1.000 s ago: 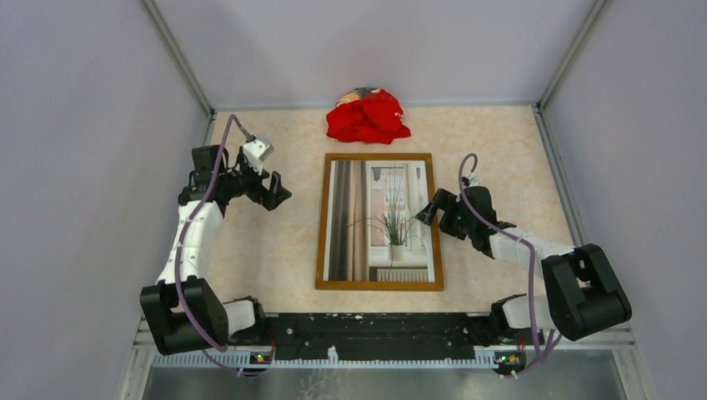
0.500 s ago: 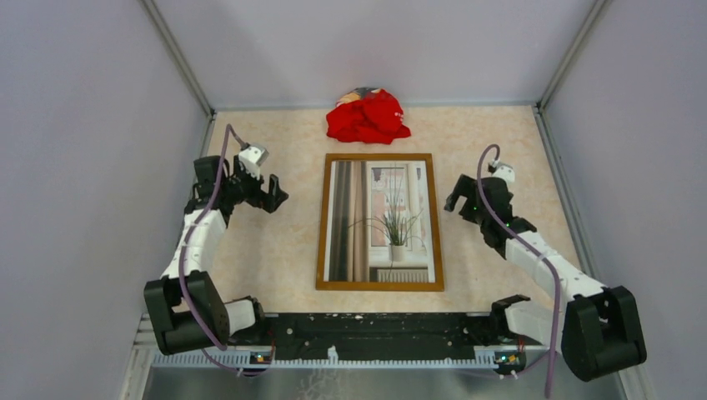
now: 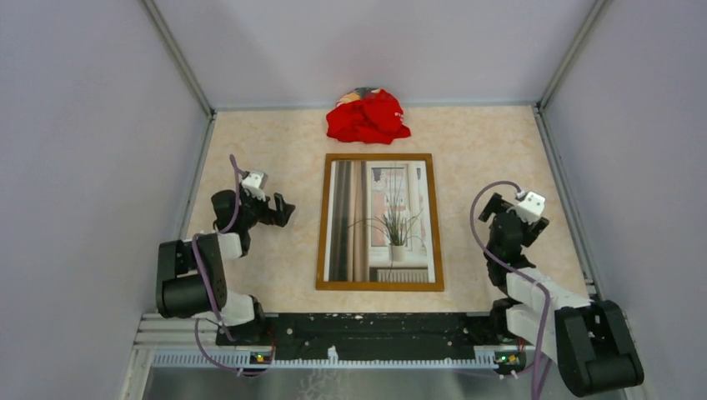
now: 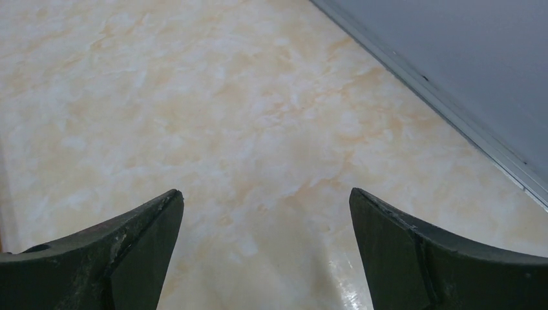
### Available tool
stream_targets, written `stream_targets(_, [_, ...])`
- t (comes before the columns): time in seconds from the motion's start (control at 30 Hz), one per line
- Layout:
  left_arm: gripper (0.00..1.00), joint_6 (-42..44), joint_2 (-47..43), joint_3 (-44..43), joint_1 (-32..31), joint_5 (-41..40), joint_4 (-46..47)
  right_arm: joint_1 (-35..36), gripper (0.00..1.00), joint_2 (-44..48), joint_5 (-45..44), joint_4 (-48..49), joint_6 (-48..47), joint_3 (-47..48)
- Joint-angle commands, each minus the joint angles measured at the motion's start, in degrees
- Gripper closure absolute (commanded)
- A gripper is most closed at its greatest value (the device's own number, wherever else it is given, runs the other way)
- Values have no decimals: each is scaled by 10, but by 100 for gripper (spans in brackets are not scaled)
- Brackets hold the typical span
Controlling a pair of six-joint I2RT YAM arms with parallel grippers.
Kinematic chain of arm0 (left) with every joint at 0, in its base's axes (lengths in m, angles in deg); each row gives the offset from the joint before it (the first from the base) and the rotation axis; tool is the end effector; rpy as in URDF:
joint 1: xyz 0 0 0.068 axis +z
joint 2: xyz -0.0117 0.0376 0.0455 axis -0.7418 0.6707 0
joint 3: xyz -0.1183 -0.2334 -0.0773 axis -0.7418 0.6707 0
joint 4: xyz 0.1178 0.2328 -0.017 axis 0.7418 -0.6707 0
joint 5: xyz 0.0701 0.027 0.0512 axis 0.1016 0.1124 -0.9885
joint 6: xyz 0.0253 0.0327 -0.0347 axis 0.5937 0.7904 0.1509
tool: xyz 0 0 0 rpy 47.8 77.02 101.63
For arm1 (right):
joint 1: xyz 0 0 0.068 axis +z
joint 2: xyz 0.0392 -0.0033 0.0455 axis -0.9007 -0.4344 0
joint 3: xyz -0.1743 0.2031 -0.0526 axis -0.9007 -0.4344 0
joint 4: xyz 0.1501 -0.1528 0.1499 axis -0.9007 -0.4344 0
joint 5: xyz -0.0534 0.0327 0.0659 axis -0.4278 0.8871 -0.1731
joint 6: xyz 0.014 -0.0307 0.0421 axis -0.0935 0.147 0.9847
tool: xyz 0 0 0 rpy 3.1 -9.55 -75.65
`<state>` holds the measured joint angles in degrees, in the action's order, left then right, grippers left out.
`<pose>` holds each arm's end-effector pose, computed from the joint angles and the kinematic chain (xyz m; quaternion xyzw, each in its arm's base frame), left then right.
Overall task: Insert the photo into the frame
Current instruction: Reset both arms
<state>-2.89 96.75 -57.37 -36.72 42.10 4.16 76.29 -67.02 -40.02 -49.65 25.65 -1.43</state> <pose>0.2478 0.0270 0.1547 0.1415 0.8114 -0.1846 0.5363 0.1813 0.0147 0.1661 0.2220 0.7535 -0.1516 0.6000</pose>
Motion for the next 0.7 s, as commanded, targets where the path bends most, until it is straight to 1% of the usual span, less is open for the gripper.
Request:
stream_targets(0.0, [1,-56,63,13,2,23,242,-48,1,-38,0,217,-13,-30])
stream_targets(0.1, [1,-62,105,30,2,24,331,-59,1,-107,10,285,-27,-26])
stream_targets(0.13, [1,-64,108,30,2,24,341,-61,1,-131,15,313,-34,-22])
stream_targets(0.2, [1,-58,99,29,2,26,319,-63,1,-176,30,355,-47,-14])
stream_targets(0.27, [1,-52,89,54,1,32,355,-63,1,-220,56,394,-73,-3])
stream_targets(0.3, [1,-48,82,74,-2,32,383,-63,1,-220,94,365,-79,8])
stream_targets(0.33, [1,-41,73,100,-6,26,418,-63,1,-226,132,361,-93,11])
stream_targets(0.37, [1,-37,66,124,-15,7,456,-63,1,-248,168,404,-116,2])
stream_targets(0.4, [1,-38,61,143,-20,-14,481,-61,1,-271,193,473,-127,-14])
stream_targets(0.43, [1,-42,59,158,-24,-33,504,-59,1,-295,193,558,-139,-39])
stream_targets(0.47, [1,-45,62,170,-30,-59,525,-52,1,-296,176,590,-141,-64])
stream_targets(0.5, [1,-44,78,176,-36,-79,542,-49,1,-287,181,582,-141,-69])
stream_targets(0.57, [1,-44,135,167,-47,-91,619,-49,1,-291,172,551,-141,-47])
stream_targets(0.6, [1,-46,137,143,-50,-98,577,-50,1,-291,164,512,-138,-24])
stream_targets(0.63, [1,-45,116,101,-54,-120,457,-52,1,-285,165,441,-130,2])
stream_targets(0.67, [1,-31,99,61,-75,-181,337,-69,1,-280,198,427,-117,5])
